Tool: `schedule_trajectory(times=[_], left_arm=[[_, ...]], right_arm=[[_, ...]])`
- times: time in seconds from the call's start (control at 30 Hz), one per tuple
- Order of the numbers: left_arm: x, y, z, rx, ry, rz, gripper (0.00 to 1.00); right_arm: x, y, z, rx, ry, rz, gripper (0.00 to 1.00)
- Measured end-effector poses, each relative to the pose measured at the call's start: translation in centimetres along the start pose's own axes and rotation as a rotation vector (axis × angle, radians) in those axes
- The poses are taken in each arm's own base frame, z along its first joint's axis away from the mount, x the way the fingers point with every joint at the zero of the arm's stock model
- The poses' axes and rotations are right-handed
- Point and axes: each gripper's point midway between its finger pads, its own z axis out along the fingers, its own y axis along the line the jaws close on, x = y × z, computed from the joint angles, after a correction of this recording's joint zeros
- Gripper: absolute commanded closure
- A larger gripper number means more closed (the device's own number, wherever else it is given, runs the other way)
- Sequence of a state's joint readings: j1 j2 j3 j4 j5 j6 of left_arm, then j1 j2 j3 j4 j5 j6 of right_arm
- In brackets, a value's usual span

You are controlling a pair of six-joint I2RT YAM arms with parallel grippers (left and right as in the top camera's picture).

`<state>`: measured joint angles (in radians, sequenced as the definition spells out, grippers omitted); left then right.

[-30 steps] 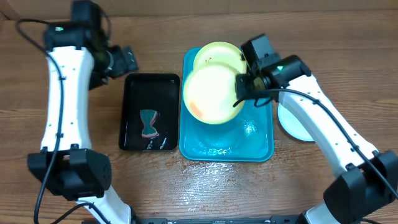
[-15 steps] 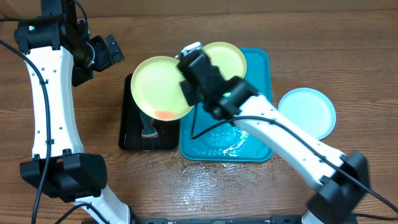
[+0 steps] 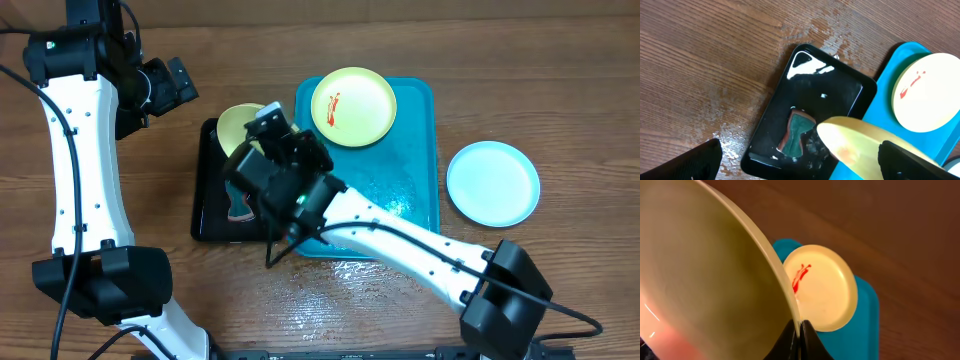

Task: Clean dirty plates on tray and stack at the side
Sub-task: 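Lift the cleaned plate with the right gripper and tilt it over the black tray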

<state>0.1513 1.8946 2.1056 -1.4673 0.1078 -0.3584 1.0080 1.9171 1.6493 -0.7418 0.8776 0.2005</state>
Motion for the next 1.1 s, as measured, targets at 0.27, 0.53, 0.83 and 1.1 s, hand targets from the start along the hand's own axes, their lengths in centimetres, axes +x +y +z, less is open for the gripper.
schedule_trajectory(times=[0.27,0.53,0.83,1.1], left_arm=[[0.0,0.0,0.0,0.0,0.0,0.0,0.0],[0.0,0.0,0.0,0.0,0.0,0.0,0.0],[0.0,0.0,0.0,0.0,0.0,0.0,0.0],[0.0,0.0,0.0,0.0,0.0,0.0,0.0]], right_arm=[[-1.1,-0.5,-2.8,0.148,-0.095,-0.079,0.96],[-1.8,-0.1,-5.2,0.212,-0.159,-0.148,0.96],[-1.9,0.1,-5.8,0.222,-0.169,-0.176,0.96],[-2.0,0.0,-5.8,0.224,-0.17,-0.178,0.96]])
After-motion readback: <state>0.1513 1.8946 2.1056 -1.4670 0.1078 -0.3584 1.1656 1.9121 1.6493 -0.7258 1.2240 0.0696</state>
